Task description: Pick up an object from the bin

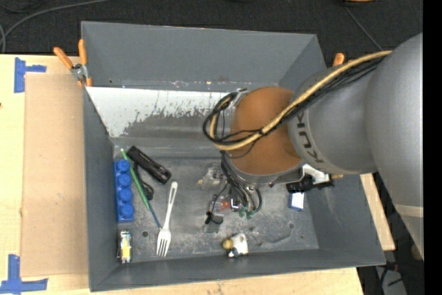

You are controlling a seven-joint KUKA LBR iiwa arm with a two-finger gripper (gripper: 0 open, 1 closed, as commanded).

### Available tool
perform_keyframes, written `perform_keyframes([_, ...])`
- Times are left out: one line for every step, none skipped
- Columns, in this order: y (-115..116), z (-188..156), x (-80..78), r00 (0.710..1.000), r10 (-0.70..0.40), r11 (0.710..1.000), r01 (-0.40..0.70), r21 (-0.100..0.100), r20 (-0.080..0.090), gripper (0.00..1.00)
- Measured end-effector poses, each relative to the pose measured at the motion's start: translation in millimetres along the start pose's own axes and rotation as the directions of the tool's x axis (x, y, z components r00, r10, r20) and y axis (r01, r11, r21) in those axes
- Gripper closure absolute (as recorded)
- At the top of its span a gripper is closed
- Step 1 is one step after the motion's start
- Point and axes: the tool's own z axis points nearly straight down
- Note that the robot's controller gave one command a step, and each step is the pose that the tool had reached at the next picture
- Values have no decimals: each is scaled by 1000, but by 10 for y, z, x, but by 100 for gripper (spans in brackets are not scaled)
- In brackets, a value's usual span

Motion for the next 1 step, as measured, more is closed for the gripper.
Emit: perform_keyframes([375, 322, -656, 975, 222, 975, -222, -3, 4, 0])
